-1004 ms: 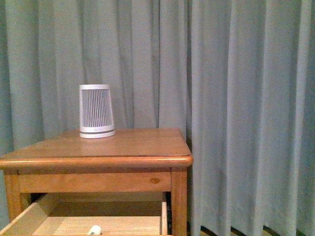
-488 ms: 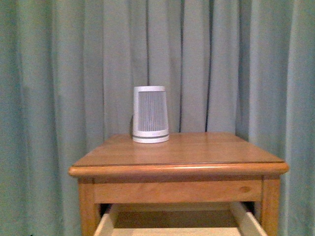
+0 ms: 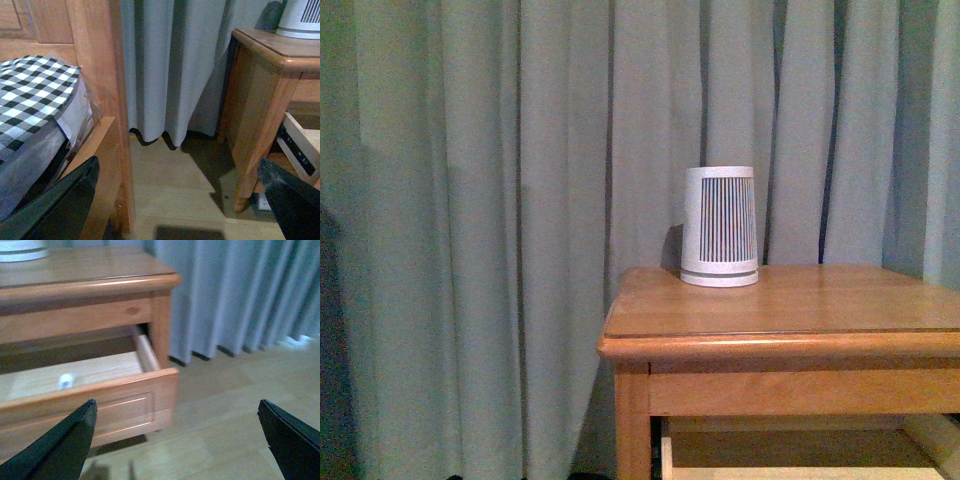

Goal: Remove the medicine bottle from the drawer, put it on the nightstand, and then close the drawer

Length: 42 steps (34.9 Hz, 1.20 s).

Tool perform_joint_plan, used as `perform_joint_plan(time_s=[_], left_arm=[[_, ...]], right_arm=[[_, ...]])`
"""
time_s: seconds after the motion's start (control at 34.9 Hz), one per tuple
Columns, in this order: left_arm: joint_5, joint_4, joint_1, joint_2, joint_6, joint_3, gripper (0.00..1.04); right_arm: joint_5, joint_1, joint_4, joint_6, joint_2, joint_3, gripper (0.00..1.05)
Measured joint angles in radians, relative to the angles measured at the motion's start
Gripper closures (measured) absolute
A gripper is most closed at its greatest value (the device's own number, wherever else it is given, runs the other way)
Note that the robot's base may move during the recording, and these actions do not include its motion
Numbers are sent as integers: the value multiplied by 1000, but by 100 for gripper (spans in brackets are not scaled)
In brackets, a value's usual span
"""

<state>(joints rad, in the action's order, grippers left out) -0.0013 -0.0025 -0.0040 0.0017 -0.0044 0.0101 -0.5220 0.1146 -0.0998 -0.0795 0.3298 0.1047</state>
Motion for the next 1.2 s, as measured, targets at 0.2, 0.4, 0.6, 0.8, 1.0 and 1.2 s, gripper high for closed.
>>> perform_joint_plan(time_s=[0.2,0.4,0.6,0.8,1.0,1.2], left_arm=[[0,0,0,0,0,0,7],[0,0,0,0,0,0,7],[0,0,0,0,0,0,7],[1,0,0,0,0,0,7],[1,0,0,0,0,0,7],[1,0,0,0,0,0,7]], right_arm=[[85,-23,-80,-45,558,349,7],[212,-1,21,-46,975,663,7],[253,12,84,-32,1297,906,7],[267,13,121,-23,1467,1017,7],[265,13,137,-6,1598,1102,7],[272,11,142,-6,1699,1155,7]])
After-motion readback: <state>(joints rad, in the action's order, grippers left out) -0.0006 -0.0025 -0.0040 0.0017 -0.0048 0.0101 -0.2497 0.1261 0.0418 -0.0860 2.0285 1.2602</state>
